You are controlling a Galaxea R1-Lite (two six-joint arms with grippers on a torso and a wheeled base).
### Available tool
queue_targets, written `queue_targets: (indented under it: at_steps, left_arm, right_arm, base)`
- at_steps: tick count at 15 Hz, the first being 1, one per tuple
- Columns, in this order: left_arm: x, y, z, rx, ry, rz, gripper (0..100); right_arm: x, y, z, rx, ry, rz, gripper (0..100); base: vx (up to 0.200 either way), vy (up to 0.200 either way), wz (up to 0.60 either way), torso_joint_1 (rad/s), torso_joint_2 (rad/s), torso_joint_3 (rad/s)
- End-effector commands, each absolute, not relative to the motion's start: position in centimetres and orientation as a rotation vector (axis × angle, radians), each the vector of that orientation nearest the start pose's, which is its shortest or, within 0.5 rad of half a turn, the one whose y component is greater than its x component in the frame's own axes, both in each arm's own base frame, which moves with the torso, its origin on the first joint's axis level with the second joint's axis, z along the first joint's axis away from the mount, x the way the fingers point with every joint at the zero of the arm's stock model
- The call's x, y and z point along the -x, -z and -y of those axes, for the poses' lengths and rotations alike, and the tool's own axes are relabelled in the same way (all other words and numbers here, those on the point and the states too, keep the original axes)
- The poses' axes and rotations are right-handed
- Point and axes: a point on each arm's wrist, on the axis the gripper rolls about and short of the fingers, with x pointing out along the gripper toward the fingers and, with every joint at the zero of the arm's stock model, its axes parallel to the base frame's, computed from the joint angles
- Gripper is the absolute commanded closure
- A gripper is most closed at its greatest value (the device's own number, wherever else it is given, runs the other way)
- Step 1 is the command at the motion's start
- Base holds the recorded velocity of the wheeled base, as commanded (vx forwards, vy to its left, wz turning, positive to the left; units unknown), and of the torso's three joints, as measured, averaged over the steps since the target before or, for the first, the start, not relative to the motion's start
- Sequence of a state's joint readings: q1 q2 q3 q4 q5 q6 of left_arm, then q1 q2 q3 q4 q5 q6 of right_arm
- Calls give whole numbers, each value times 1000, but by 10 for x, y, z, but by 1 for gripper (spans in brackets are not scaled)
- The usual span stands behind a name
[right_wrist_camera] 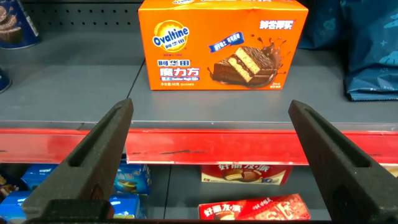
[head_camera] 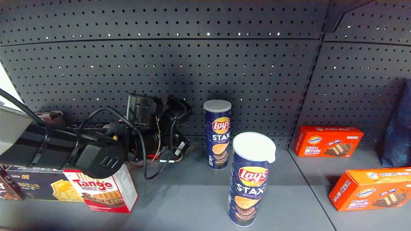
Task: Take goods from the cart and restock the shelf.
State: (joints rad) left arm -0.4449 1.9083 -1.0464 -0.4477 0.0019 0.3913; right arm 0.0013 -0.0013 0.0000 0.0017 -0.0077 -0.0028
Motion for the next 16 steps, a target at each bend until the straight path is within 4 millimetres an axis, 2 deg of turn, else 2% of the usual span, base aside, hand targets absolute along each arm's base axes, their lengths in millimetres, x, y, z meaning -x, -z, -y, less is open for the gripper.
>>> queue_targets:
  at_steps: [1,5,10,16]
  left_arm:
    - [-327,-157,160,-479,507,-322,0]
    - [-322,-146,167,-498,485,-360,0]
    - [-326,-134,182,-442,466,-401,0]
    - [-332,-131,194,-407,474,-401,0]
  right_arm:
    - [23,-75,0,3,6,-2,0]
    - [23,-75,0,3,6,-2,0]
    - [23,-75,0,3,6,-2,0]
    - [23,-75,0,3,6,-2,0]
  base:
    - [0,0,0,0,0,0]
    - [0,0,0,0,0,0]
    - [0,0,0,0,0,0]
    - [0,0,0,0,0,0]
